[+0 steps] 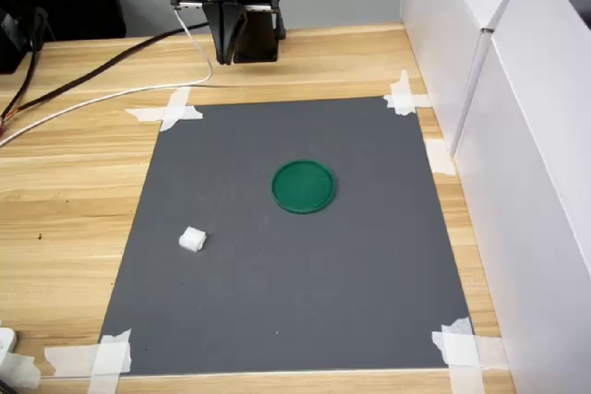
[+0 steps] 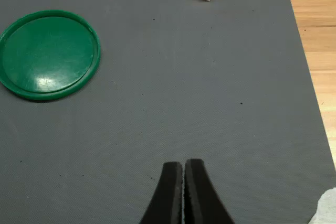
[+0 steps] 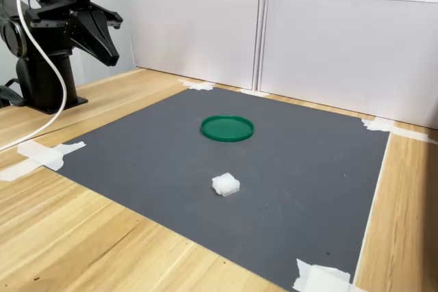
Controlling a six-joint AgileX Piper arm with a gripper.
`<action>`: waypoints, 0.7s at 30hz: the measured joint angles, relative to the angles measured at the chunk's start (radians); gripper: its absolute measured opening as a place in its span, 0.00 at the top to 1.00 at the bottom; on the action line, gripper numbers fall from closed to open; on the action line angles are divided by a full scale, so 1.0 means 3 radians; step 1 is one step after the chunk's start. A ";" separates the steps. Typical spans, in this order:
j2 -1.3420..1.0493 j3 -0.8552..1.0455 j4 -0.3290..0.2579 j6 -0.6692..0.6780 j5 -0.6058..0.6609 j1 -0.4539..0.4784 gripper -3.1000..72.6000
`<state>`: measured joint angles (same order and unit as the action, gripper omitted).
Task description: Grasp a white terminal and put it in the green lid.
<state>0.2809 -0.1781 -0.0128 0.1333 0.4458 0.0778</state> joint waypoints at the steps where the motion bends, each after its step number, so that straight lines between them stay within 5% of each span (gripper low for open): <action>1: 0.0000 0.0000 0.0000 0.0000 0.0000 0.0000 0.98; 21: 0.0246 -0.0128 -0.0083 0.0003 0.0150 0.0000 0.98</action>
<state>0.3549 -0.2166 -0.0377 0.1343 0.4908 0.0778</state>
